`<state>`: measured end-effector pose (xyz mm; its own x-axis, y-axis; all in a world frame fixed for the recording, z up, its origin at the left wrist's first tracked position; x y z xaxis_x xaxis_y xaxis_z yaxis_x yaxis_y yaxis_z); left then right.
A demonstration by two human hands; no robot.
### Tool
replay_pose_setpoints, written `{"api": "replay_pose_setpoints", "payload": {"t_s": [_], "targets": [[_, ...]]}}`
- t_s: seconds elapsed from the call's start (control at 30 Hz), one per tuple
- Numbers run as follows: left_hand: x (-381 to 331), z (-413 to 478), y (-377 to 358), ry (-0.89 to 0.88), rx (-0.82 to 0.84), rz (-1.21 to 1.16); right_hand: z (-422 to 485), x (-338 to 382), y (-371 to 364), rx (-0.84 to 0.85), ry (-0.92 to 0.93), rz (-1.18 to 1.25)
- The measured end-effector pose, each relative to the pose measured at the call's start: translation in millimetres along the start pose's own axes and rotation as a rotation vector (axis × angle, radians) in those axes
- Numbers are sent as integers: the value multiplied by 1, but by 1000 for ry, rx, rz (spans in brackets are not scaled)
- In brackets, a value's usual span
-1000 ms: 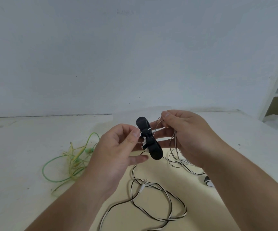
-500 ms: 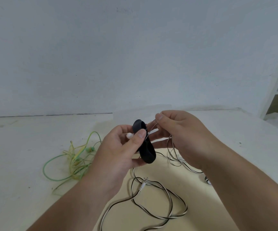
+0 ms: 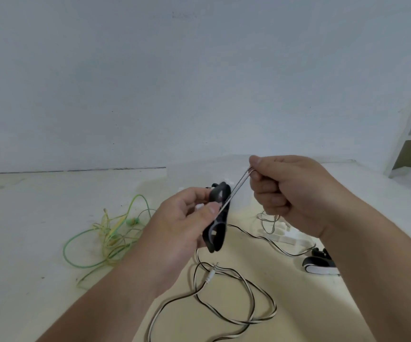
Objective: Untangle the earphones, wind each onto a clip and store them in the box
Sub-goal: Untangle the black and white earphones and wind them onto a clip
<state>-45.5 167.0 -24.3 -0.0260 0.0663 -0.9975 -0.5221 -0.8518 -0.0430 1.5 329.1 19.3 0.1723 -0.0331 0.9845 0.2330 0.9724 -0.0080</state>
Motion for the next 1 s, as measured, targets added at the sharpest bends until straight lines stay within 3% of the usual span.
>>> {"api": "replay_pose_setpoints", "payload": {"t_s": [0.33,0.43,0.53,1.0], "targets": [[-9,-8,-14,-37,205,-49,8,-18,-6,-27,21,-93],[-15,-6,-4,-97,131,-102,10,-30,-10,4,-9,-287],[-19,-2,11,-135,20,-149,5,-39,-28,170,-40,-468],[-7,7,35,27,-150,-292,-18,-31,-63,596,-5,-304]]}}
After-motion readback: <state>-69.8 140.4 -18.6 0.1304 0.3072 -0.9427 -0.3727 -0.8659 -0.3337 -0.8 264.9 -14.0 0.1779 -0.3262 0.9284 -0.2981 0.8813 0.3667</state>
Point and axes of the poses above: each hand's wrist, its own z-axis towards the middle knuckle, its own y-axis out of the back of the hand, x = y × z, the point moved 7 cm from there along z, towards the middle knuckle, and after that the axes turned 7 degrees about y, right-handed, at the moved point
